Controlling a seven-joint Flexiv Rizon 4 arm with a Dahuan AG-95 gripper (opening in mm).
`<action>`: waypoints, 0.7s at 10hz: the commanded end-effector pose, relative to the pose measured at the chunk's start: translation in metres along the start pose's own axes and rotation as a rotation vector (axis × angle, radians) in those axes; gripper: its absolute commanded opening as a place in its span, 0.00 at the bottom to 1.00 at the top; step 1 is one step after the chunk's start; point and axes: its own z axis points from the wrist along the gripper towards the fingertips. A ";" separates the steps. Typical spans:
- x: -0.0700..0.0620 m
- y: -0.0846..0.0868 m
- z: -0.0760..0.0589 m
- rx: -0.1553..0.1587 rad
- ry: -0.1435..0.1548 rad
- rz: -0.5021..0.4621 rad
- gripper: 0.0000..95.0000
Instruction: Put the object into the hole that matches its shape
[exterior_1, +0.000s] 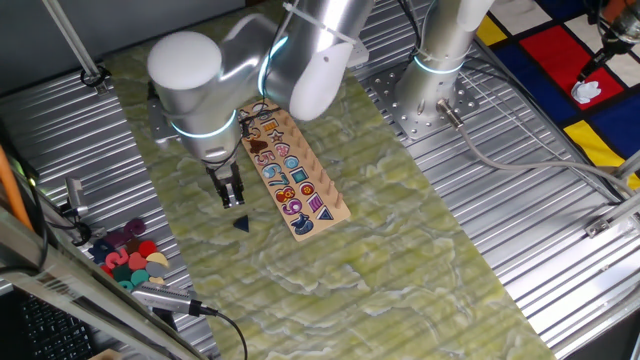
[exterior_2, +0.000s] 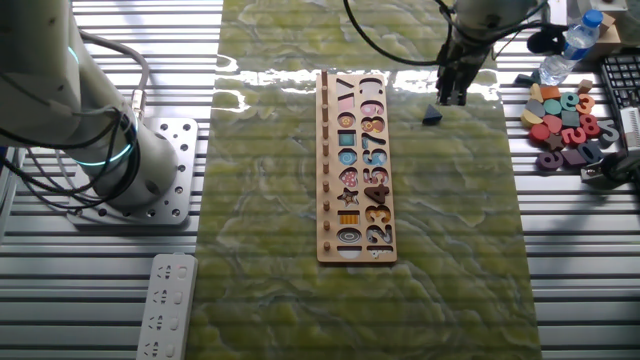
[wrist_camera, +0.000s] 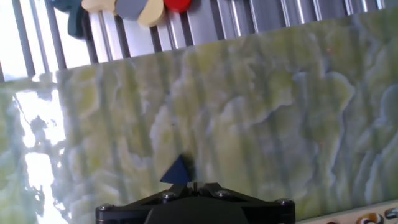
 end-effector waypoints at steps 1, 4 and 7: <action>0.001 -0.001 -0.004 -0.002 -0.001 -0.007 0.00; 0.001 -0.001 -0.004 -0.020 0.037 -0.069 0.00; 0.001 -0.001 -0.004 -0.015 0.047 -0.112 0.00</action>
